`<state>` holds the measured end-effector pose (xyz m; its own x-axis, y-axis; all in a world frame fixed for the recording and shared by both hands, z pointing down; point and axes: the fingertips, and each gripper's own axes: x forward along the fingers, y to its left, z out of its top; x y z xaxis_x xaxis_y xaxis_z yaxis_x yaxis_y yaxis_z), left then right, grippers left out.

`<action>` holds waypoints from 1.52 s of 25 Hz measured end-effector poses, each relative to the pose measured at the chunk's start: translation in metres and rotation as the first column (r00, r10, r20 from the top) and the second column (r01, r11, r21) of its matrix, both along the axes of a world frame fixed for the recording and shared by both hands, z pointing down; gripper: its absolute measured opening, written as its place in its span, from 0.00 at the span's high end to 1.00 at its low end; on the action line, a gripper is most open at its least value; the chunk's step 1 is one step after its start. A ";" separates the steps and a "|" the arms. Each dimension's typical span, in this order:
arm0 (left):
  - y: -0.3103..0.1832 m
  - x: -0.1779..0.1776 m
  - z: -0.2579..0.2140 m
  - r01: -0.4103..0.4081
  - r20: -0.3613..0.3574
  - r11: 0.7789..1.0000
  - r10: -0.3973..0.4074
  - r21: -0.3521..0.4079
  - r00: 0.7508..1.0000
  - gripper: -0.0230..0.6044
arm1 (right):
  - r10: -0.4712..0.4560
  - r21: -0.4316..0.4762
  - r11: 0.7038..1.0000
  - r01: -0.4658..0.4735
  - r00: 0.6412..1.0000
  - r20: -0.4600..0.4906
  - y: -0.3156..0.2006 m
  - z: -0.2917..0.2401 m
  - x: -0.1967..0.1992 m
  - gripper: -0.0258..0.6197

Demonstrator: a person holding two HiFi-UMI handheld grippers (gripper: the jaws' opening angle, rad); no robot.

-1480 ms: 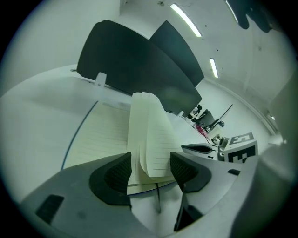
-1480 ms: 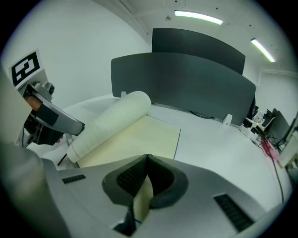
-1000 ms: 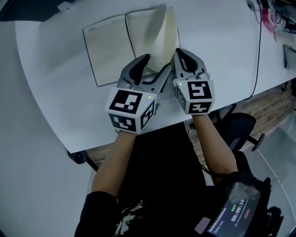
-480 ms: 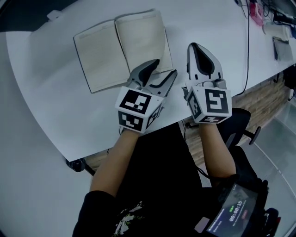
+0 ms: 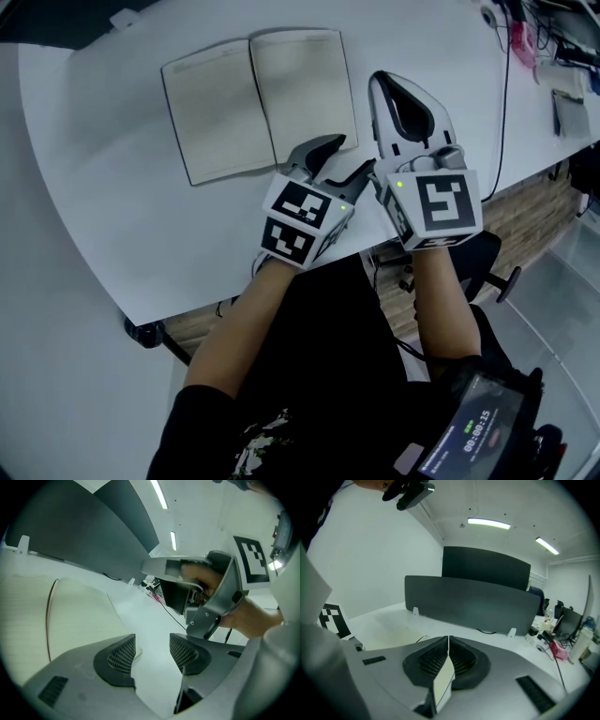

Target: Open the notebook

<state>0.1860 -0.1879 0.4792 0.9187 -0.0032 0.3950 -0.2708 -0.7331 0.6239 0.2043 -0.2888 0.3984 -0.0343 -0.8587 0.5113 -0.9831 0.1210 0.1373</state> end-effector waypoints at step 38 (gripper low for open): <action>-0.106 -0.198 -0.014 0.507 0.046 0.841 -0.524 0.190 0.851 0.57 | -0.032 -0.314 0.947 0.062 0.994 0.102 0.016 0.125 -0.025 0.86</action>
<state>-0.0122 -0.2942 0.4650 0.7252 -0.5386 0.4290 -0.6885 -0.5608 0.4598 0.1792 -0.2730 0.5232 -0.1318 -0.6497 0.7486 -0.9818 0.1896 -0.0082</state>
